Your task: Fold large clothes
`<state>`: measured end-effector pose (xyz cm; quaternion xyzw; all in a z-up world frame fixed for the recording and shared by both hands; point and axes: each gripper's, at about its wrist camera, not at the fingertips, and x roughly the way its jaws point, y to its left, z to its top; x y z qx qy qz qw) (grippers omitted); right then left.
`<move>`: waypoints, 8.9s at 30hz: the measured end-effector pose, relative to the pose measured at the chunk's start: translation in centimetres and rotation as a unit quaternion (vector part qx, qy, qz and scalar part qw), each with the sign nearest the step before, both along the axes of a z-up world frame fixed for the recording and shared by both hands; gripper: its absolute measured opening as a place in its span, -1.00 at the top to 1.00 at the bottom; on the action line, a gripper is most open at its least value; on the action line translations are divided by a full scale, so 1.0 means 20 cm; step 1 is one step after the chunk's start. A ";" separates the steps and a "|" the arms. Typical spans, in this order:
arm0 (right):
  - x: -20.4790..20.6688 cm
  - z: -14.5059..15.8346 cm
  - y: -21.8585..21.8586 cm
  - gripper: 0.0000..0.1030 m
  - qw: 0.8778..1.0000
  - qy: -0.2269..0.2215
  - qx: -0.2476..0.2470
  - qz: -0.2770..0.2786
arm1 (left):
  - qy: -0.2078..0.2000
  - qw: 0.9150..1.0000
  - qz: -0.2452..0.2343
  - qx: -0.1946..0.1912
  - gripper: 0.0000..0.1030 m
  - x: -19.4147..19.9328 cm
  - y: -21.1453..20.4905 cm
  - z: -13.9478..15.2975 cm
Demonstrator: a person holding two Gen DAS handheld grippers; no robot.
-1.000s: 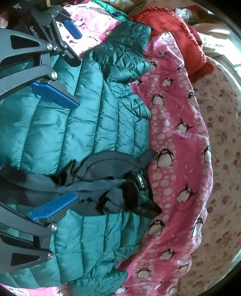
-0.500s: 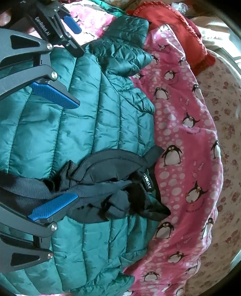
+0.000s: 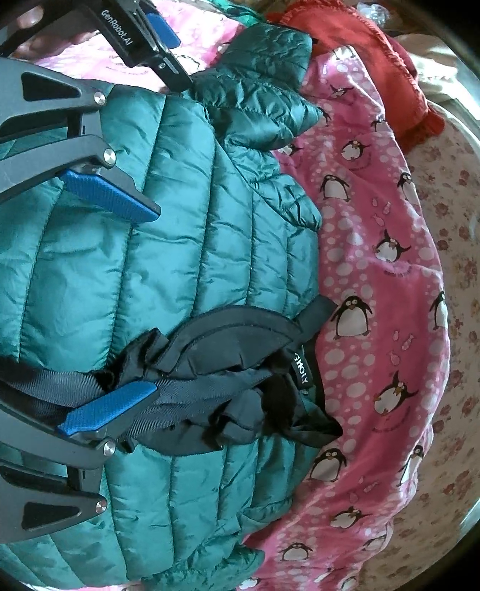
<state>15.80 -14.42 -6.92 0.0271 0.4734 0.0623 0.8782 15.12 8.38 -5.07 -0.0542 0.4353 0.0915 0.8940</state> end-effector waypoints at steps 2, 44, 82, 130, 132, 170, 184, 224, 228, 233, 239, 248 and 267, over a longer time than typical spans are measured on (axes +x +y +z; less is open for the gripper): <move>0.00 0.00 0.00 -0.69 1.000 0.000 -0.001 0.000 | 0.001 1.000 0.005 0.001 -0.97 0.00 0.02 0.00; -0.04 -0.02 0.10 -0.69 0.999 0.015 0.008 0.035 | -0.077 0.986 0.144 -0.037 0.66 0.52 1.19 0.10; -0.42 0.15 -0.42 -0.54 0.997 -0.018 0.015 -0.074 | -0.060 0.981 -0.123 -0.139 0.70 -0.12 -0.27 0.45; -0.18 -0.01 -0.63 -0.75 0.965 0.048 0.232 -0.108 | 0.012 0.994 -0.081 -0.079 -0.19 -0.24 -0.11 0.07; -0.16 0.00 -0.57 -0.61 0.972 0.045 0.211 -0.090 | 0.020 0.993 -0.068 -0.090 -0.19 -0.23 -0.07 0.03; -0.05 0.27 -0.85 -0.38 0.991 -0.085 0.042 -0.099 | 0.002 0.991 -0.081 -0.103 -0.19 -0.01 -0.28 0.08; 0.22 -0.03 -0.41 -0.39 1.000 -0.013 -0.004 -0.019 | 0.005 0.995 -0.098 -0.034 -0.28 0.19 -0.47 -0.05; 0.05 0.03 -0.90 -0.48 0.991 -0.017 -0.020 -0.130 | -0.013 0.994 -0.091 -0.055 -0.31 0.17 -0.51 -0.06; 0.07 -0.11 -0.97 -0.49 0.990 0.017 0.024 -0.141 | -0.014 0.994 -0.092 -0.056 -0.32 0.18 -0.52 -0.07; 0.00 -0.04 -0.96 -0.49 0.989 0.000 0.020 -0.146 | -0.013 0.994 -0.093 -0.053 -0.32 0.14 -0.51 -0.04; -0.14 0.07 -0.95 -0.49 0.990 -0.028 0.020 -0.139 | -0.023 0.993 -0.095 -0.073 -0.32 0.02 -0.50 0.03; -0.27 0.13 -0.88 -0.49 0.992 -0.040 0.009 -0.117 | -0.043 0.989 -0.130 -0.062 -0.32 -0.18 -0.61 0.14; -0.47 0.22 -0.84 -0.49 0.993 -0.056 0.004 -0.101 | -0.066 0.982 -0.167 -0.064 -0.32 -0.39 -0.83 0.22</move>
